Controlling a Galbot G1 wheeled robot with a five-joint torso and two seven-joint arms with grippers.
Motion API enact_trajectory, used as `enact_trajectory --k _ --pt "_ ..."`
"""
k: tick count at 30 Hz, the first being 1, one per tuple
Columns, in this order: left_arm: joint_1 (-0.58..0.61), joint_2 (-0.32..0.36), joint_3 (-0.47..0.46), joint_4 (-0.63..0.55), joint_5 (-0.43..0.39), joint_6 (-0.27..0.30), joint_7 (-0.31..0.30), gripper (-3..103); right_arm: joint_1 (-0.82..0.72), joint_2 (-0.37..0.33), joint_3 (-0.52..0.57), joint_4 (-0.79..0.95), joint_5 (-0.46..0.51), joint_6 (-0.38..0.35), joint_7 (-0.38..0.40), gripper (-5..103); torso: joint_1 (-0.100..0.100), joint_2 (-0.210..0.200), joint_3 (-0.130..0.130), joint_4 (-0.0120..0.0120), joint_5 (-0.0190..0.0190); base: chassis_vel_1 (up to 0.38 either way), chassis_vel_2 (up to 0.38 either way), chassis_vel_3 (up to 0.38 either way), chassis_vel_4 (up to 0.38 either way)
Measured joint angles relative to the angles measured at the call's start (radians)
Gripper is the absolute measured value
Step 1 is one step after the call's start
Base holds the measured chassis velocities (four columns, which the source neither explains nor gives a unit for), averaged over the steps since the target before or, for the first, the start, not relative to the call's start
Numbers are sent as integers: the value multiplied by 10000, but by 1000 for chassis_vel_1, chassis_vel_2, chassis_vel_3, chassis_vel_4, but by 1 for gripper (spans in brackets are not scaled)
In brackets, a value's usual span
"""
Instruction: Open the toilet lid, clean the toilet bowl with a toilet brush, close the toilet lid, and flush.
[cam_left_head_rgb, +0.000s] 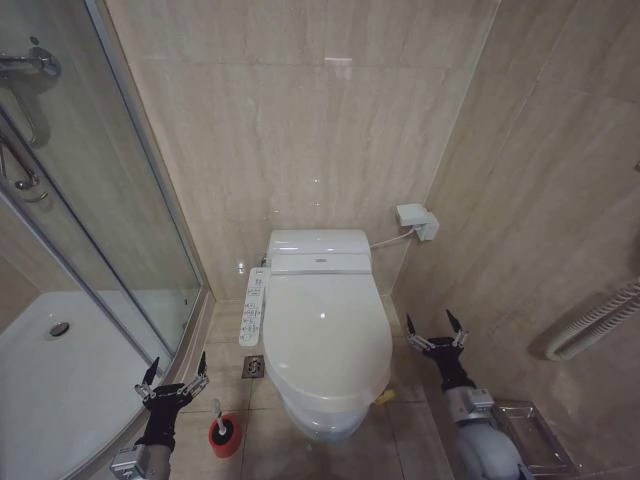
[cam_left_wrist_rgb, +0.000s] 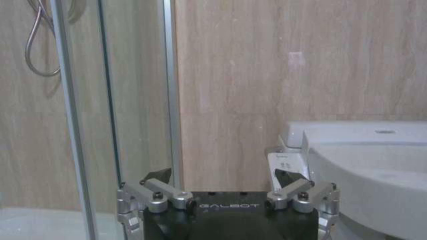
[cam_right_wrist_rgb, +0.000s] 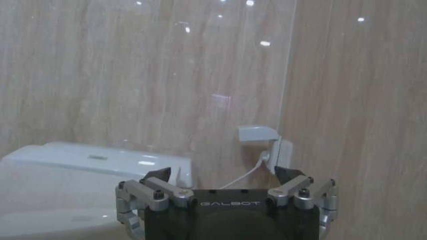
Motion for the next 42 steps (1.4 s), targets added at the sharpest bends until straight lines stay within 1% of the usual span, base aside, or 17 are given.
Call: enact_trajectory --k 7,26,42 --pt "0 0 0 0 0 0 0 100 -200 40 -23 -4 -231 -132 32 100 0 0 0 -2 0 0 0 0 0" --pt "0 0 0 0 0 0 0 100 -182 193 -217 15 -326 -129 52 100 2 0 0 -1 -1 0 0 0 0" --pt "0 0 0 0 0 0 0 100 -84 144 -112 -101 -319 -105 180 100 1 0 1 -2 0 0 0 0 0"
